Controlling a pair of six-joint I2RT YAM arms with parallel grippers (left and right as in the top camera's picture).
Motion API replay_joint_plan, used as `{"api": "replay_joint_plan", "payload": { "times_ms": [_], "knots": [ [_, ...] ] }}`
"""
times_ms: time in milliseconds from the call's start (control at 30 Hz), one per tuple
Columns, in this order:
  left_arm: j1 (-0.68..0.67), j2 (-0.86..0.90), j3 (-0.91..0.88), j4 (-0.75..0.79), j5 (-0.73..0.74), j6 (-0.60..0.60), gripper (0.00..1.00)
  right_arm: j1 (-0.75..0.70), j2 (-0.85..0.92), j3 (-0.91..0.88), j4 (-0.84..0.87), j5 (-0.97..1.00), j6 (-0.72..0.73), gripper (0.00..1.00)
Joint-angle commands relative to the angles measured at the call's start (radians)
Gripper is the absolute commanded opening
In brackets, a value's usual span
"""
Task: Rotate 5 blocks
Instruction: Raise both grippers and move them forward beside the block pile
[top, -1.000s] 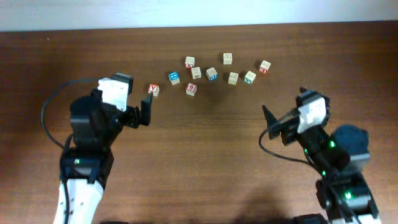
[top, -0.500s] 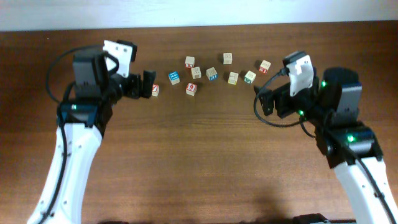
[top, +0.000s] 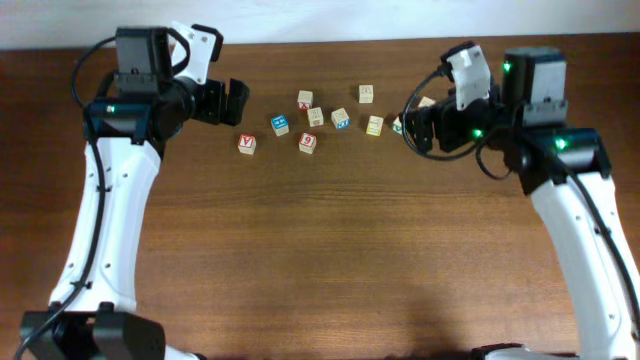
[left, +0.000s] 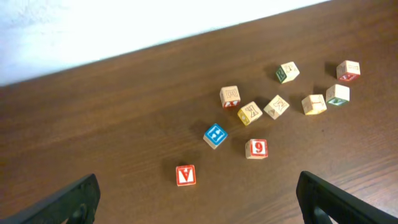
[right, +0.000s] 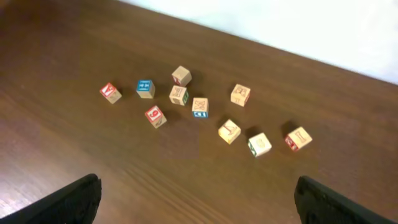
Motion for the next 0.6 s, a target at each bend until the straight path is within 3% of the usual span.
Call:
{"api": "replay_joint_plan", "payload": {
  "times_ms": [0, 567],
  "knots": [
    [0.006, 0.039, 0.072, -0.023, 0.016, 0.028, 0.99, 0.003, 0.075, 0.102, -0.045, -0.024, 0.008, 0.98],
    [0.006, 0.046, 0.072, -0.109, 0.026, 0.027, 0.99, 0.004, 0.149, 0.132, -0.065, 0.027, 0.044, 0.99]
  ]
}}
